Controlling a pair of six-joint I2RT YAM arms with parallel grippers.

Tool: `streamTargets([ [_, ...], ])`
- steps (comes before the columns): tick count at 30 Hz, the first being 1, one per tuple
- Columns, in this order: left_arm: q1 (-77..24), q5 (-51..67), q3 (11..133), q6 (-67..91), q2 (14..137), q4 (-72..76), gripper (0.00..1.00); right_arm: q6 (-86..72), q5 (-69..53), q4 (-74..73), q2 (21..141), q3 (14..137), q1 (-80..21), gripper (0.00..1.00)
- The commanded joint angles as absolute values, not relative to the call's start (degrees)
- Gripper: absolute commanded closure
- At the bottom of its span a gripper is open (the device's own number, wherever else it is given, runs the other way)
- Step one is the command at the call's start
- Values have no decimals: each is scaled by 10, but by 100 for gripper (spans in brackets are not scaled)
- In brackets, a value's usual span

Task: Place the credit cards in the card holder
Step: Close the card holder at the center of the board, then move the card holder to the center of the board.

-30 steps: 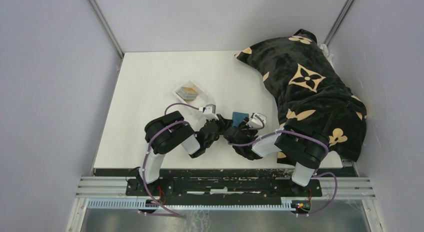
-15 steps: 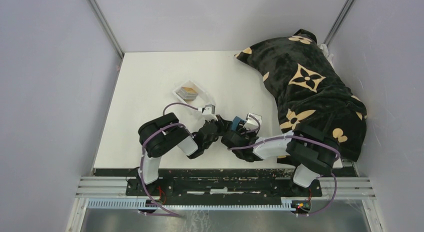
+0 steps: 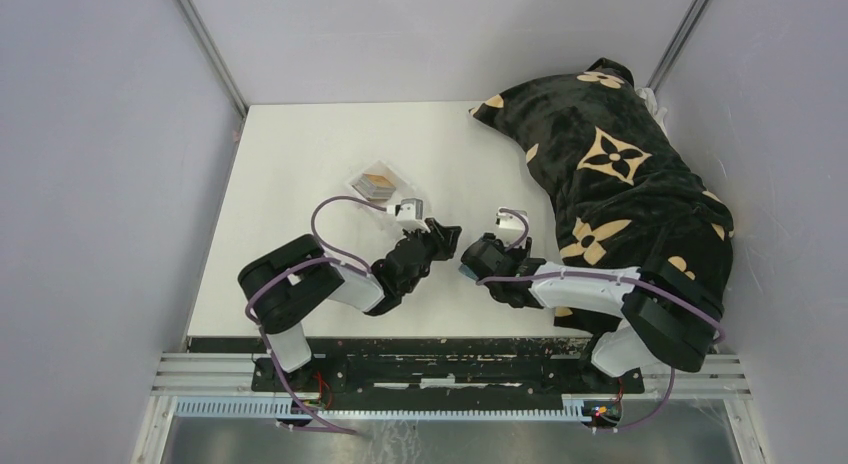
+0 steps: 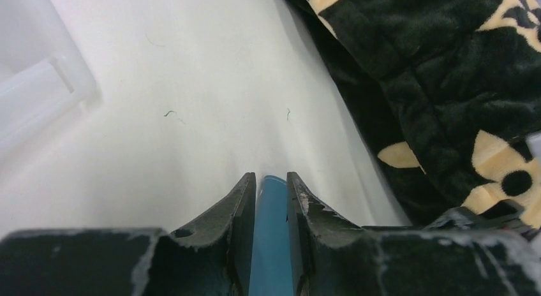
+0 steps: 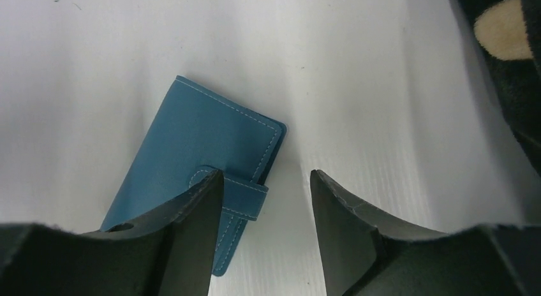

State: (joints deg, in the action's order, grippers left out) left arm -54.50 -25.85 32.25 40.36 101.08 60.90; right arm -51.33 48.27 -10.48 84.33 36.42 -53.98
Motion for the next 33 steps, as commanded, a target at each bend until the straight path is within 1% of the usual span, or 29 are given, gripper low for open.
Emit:
streamTargets([
  [1, -547, -282, 306, 362, 997, 611, 69, -486, 473, -115, 785, 364, -540, 42],
  [4, -548, -279, 297, 364, 999, 620, 69, -479, 465, -91, 743, 339, -541, 46],
  [7, -547, -277, 291, 364, 998, 624, 71, -479, 472, -105, 716, 332, -544, 53],
  [8, -548, -277, 289, 364, 996, 622, 71, -489, 479, -126, 713, 335, -544, 56],
  [10, -547, -275, 285, 363, 995, 620, 72, -510, 483, -150, 713, 329, -546, 68],
  [15, -548, -265, 280, 365, 1003, 626, 76, -554, 466, -148, 750, 306, -547, 91],
  [18, -549, -263, 274, 369, 1011, 635, 78, -566, 457, -128, 782, 298, -547, 99],
  [22, -549, -262, 270, 373, 1017, 642, 80, -562, 454, -104, 825, 309, -546, 99],
  [26, -549, -265, 263, 376, 1007, 639, 80, -535, 431, -65, 866, 324, -536, 99],
  [33, -548, -305, 240, 371, 970, 613, 75, -484, 375, 4, 954, 366, -520, 99],
])
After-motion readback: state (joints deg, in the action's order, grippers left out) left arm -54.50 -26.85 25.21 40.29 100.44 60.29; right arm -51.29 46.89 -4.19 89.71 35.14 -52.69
